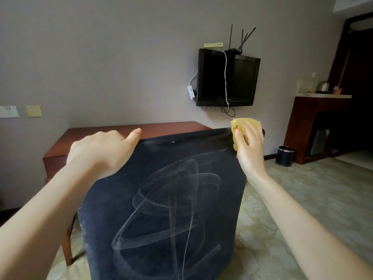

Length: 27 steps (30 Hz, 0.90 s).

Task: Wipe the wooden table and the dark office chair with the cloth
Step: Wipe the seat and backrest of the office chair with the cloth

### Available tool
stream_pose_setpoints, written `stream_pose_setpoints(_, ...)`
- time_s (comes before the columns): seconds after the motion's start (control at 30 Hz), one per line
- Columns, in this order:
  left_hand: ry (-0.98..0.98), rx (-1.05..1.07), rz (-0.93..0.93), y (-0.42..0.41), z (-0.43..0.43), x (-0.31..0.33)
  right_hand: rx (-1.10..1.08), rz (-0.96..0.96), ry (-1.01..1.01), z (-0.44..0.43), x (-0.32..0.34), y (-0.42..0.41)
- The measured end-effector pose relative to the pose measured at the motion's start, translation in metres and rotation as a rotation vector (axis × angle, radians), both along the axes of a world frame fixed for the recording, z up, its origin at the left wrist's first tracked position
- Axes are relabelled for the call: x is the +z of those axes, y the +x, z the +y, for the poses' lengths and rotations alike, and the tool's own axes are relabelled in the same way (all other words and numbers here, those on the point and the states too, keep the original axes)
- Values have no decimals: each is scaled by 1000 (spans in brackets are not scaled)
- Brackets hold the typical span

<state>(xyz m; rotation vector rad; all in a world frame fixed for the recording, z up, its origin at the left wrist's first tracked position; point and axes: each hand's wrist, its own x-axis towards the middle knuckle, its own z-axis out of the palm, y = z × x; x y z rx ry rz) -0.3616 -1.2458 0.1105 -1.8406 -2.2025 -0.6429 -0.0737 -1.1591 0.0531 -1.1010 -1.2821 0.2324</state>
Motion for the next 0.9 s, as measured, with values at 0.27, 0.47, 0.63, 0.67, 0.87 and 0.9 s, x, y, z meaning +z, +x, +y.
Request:
stream_pose_setpoints(0.27, -8, 8, -46, 1, -6, 1, 53, -561, 367, -49, 7, -83)
stream_pose_setpoints(0.47, -48, 7, -114, -4, -8, 3, 113, -896, 375, -69, 18, -108)
stream_pose_setpoints(0.63, -40, 15, -99, -5, -8, 3, 257, -764, 310, -74, 43, -90)
stream_pose_setpoints(0.67, -37, 15, -96, -5, -8, 3, 212, -715, 351, -71, 51, -88)
stream_pose_setpoints(0.87, -33, 8, -99, -6, -6, 1, 387, -901, 5, -50, 99, -100)
stream_pose_setpoints(0.9, -34, 2, -96, -6, -6, 1, 450, -966, -119, -48, 102, -105)
